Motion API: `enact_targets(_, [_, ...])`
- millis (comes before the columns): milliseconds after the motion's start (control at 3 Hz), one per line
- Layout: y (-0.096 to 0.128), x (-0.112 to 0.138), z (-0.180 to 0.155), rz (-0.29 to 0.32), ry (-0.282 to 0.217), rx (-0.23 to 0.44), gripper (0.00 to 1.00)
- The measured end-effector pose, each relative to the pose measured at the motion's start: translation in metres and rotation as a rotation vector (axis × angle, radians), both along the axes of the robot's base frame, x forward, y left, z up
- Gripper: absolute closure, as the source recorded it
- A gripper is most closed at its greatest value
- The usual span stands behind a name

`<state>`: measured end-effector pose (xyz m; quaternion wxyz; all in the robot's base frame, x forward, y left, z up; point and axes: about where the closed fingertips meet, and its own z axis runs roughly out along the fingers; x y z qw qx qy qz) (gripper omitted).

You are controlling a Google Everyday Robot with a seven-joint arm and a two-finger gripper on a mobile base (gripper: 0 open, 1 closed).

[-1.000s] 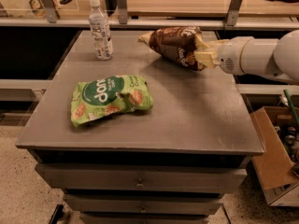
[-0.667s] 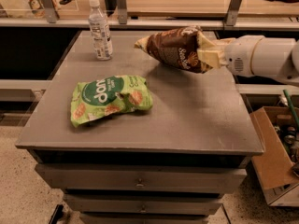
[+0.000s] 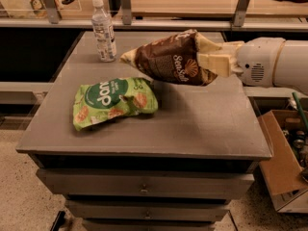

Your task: Move brown chip bag near green rice chip bag

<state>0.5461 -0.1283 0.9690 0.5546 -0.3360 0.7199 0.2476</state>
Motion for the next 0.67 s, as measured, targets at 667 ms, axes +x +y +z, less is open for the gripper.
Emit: enact_targets(667, [0.062,-0.041,0.024,0.195,0.006,0.103,1.00])
